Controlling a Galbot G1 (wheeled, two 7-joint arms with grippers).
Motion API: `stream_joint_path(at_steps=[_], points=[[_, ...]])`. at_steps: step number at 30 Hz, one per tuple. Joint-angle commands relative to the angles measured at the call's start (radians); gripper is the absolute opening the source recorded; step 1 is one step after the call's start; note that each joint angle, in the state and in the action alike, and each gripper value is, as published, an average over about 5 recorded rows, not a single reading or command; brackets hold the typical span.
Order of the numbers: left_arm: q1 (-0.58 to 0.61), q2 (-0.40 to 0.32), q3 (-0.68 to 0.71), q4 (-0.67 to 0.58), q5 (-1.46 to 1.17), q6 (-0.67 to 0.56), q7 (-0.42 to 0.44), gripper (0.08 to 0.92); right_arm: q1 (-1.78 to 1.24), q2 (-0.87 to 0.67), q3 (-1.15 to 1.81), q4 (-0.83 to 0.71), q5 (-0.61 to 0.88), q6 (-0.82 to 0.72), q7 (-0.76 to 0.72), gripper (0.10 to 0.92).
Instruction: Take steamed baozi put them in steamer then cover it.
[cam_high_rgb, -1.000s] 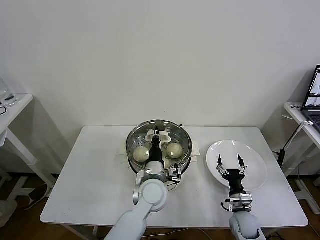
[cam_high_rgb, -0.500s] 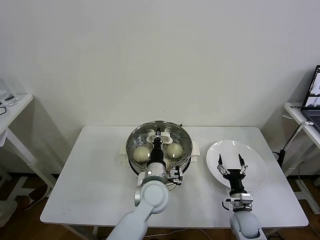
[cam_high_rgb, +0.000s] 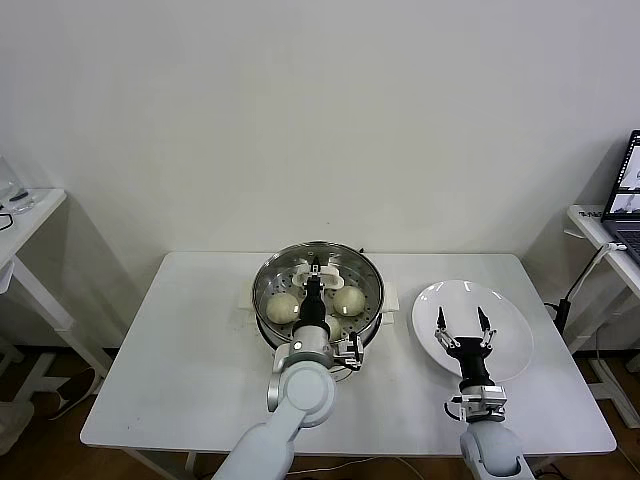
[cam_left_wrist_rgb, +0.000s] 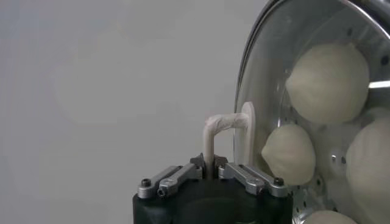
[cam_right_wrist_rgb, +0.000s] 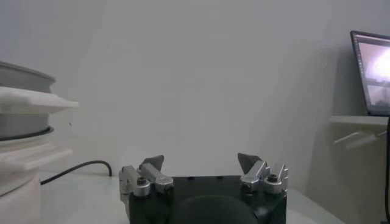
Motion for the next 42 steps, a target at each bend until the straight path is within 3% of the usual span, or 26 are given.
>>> stream_joint_path(at_steps=[1,8,20,26,30,36,39,42], points=[[0.004,0.0,-0.002,-0.016,-0.002,-0.001,0.002,0.235,-0.004,0.0,0.001,0.003,0.0,0.001,-0.001,0.823],[0.027,0.028,0.001,-0.089,-0.031,0.006,0.008,0.435,-0.006,0.0,0.0,0.008,-0.001,0.0,-0.001,0.823],[0.119,0.203,-0.012,-0.374,-0.275,0.054,0.064,0.771,0.0,-0.004,-0.002,0.017,0.0,-0.001,0.003,0.823],[0.162,0.26,-0.025,-0.485,-0.387,0.059,0.067,0.822,0.0,-0.006,-0.002,0.037,0.0,-0.006,0.003,0.823],[0.194,0.271,-0.143,-0.576,-0.582,0.039,-0.047,0.823,-0.014,-0.019,-0.004,0.056,0.01,-0.028,0.018,0.823],[0.262,0.293,-0.457,-0.562,-1.21,-0.121,-0.4,0.823,-0.032,-0.032,-0.001,0.086,0.096,-0.096,0.038,0.823],[0.316,0.301,-0.598,-0.484,-1.484,-0.229,-0.442,0.823,-0.036,-0.035,0.002,0.102,0.156,-0.117,0.043,0.823],[0.365,0.305,-0.683,-0.357,-1.624,-0.389,-0.391,0.823,-0.038,-0.047,0.002,0.114,0.201,-0.135,0.042,0.823]])
